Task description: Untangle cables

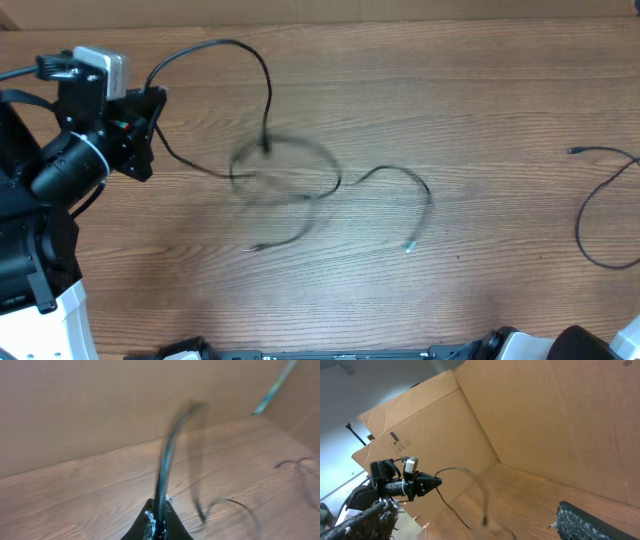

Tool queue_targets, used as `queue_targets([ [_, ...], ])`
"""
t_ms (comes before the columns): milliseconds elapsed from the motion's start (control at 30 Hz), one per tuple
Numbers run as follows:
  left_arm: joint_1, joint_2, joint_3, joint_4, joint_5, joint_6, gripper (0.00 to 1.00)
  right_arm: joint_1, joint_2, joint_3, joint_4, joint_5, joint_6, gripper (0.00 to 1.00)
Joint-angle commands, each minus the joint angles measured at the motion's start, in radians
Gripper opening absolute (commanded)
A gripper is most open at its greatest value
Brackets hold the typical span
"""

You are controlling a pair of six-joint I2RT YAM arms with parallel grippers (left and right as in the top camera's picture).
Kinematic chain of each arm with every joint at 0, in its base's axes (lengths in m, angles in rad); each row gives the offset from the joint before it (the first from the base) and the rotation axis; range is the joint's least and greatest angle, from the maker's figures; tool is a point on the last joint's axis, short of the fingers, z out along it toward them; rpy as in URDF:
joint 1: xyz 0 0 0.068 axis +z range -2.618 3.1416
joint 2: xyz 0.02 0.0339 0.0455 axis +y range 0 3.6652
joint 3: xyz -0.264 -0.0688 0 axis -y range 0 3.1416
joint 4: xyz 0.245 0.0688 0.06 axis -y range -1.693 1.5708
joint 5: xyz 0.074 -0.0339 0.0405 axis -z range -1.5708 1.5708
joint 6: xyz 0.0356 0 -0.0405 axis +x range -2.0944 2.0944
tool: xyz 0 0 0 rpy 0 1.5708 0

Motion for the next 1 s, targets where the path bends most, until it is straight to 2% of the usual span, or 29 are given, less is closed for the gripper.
queue_targets([
  [0, 0.003, -0.01, 0.002, 0.012, 0.208, -0.055, 0.05, 0.053, -0.003, 0.025, -0.001, -0.039, -0.019, 1.0],
  [167, 0.003, -0.01, 0.01, 0.015, 0.253, -0.082, 0.04, 0.173, -0.002, 0.025, -0.001, -0.039, -0.029, 1.0],
  [300, 0.003, -0.01, 0.032, 0.026, 0.254, -0.16, 0.04, 0.259, 0.006, 0.025, -0.029, -0.039, -0.06, 1.0],
  [400, 0.003, -0.01, 0.07, 0.055, 0.295, -0.222, 0.04, 0.315, 0.012, 0.018, -0.116, -0.039, -0.121, 1.0],
  [633, 0.004, -0.01, 0.18, 0.228, 0.341, -0.41, 0.04, 0.453, 0.013, -0.074, -0.408, -0.039, -0.482, 1.0],
  [767, 0.004, -0.008, 0.221, 0.286, 0.272, -0.517, 0.04, 0.525, 0.013, -0.126, -0.551, -0.039, -0.706, 1.0],
  [967, 0.004, -0.008, 0.23, 0.33, 0.323, -0.658, 0.04, 0.645, 0.014, -0.211, -0.654, -0.039, -0.94, 1.0],
])
